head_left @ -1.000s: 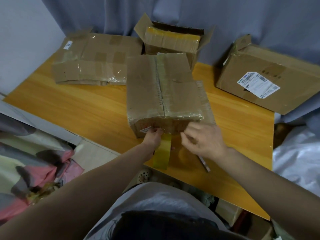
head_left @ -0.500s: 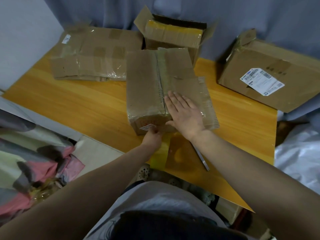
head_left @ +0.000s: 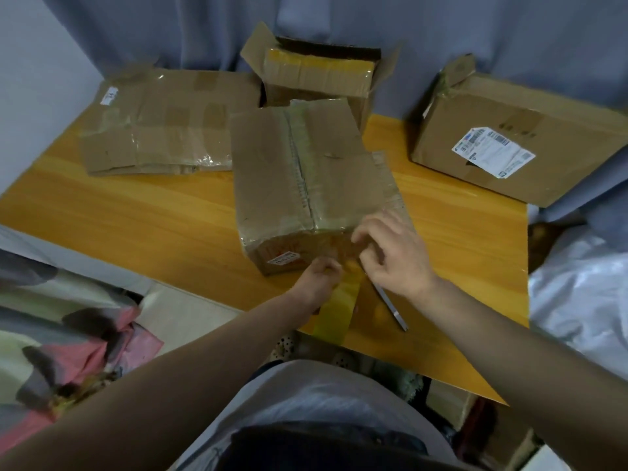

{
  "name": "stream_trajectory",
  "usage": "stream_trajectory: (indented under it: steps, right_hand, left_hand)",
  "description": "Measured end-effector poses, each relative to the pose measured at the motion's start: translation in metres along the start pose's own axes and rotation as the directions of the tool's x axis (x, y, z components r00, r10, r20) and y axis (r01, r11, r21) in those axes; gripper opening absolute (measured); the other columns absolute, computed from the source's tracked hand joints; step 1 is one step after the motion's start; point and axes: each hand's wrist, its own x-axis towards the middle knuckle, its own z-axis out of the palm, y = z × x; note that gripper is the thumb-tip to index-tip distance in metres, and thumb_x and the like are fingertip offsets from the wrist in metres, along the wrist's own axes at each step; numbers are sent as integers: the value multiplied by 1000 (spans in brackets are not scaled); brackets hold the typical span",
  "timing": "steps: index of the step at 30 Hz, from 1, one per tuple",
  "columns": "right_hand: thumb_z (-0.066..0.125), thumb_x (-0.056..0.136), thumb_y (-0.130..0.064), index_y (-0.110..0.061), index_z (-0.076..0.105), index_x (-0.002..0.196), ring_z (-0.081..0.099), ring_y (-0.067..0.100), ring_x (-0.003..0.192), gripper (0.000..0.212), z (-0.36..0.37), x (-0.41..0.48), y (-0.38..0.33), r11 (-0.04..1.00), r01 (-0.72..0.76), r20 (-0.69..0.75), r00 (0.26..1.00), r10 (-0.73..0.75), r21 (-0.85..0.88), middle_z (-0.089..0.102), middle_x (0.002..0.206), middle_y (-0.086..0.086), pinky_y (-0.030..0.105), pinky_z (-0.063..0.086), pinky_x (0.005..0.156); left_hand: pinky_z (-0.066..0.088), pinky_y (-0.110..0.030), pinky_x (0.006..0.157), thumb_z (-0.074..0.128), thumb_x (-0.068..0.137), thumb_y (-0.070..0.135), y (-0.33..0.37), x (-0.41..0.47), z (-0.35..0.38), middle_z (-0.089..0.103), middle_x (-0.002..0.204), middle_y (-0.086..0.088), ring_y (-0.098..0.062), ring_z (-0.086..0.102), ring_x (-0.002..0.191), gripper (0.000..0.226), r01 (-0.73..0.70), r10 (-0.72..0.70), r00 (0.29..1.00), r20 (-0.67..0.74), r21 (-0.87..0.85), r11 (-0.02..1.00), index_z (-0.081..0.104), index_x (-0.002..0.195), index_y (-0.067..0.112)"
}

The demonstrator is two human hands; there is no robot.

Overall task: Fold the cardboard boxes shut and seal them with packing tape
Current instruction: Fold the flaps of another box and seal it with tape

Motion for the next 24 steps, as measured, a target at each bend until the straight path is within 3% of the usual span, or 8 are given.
stream_trajectory:
  steps: [2, 4, 6, 11, 14, 17, 21, 24]
  right_hand:
    - [46, 71, -15, -10, 67, 81, 48, 8, 71, 23, -7, -28, 4, 953, -260, 43, 966, 257, 157, 58, 79, -4, 23, 43, 64]
    - [55, 71, -18, -15, 68, 96, 50, 7, 77, 28, -12, -47, 13, 753, -592, 251, 805, 538, 287, 55, 88, -6, 11, 38, 67]
    - [69, 78, -15, -22, 67, 100, 55, 13, 88, 24, -17, -60, 24, 531, -768, 425, 640, 640, 357, 56, 97, -3, 12, 41, 76]
    - [71, 82, -5, -15, 70, 80, 59, 10, 79, 10, -33, -75, 28, 541, -743, 247, 653, 716, 394, 64, 81, -6, 23, 43, 75]
    - [62, 90, -8, -9, 69, 89, 60, 20, 90, 8, -38, -79, 31, 666, -726, 128, 686, 716, 170, 66, 92, 4, 26, 43, 77]
    - [55, 95, -17, -7, 66, 99, 60, 26, 94, 16, -43, -84, 29, 763, -646, 23, 763, 646, -15, 65, 104, 10, 37, 48, 75]
    - [52, 97, -23, -17, 62, 95, 60, 24, 90, 12, -47, -82, 28, 716, -690, -37, 717, 696, 105, 65, 99, 6, 39, 49, 73]
    - [56, 95, -22, -26, 60, 86, 63, 20, 81, 11, -52, -79, 33, 637, -730, -50, 647, 761, 248, 66, 81, -3, 39, 52, 75]
  left_hand:
    - [38, -28, 69, 48, 98, 19, 2, 3, 11, 45, 91, -1, -15, 44, 80, 17, -25, 24, 998, 58, 22, 999, 50, 81, 24]
    - [37, -26, 66, 48, 97, 17, 4, 5, 25, 45, 90, 1, -13, 44, 79, 20, -58, 51, 992, 113, 61, 996, 49, 78, 24]
    - [36, -25, 64, 47, 98, 17, 11, 5, 37, 45, 87, 3, -10, 43, 76, 20, -81, 65, 984, 166, 89, 993, 48, 79, 23]
    - [47, -35, 71, 64, 83, 18, 38, 0, 64, 53, 98, -10, -25, 56, 83, 15, -16, -7, 957, 288, 80, 997, 49, 84, 23]
    - [47, -51, 95, 69, 62, 25, 46, 2, 77, 51, 125, -15, -37, 54, 112, 36, -34, -28, 933, 359, 164, 986, 50, 92, 31]
    - [42, -52, 102, 74, 72, 23, 50, 10, 81, 48, 133, -10, -32, 52, 119, 39, -24, -32, 943, 332, 165, 986, 51, 103, 29]
    - [44, -59, 96, 77, 48, 39, 50, 24, 85, 52, 128, -14, -42, 56, 112, 45, -53, 0, 944, 331, 152, 987, 55, 87, 48]
    - [42, -62, 96, 75, 53, 45, 45, 32, 87, 51, 126, -16, -46, 54, 112, 30, -87, 33, 932, 362, 134, 987, 56, 76, 49]
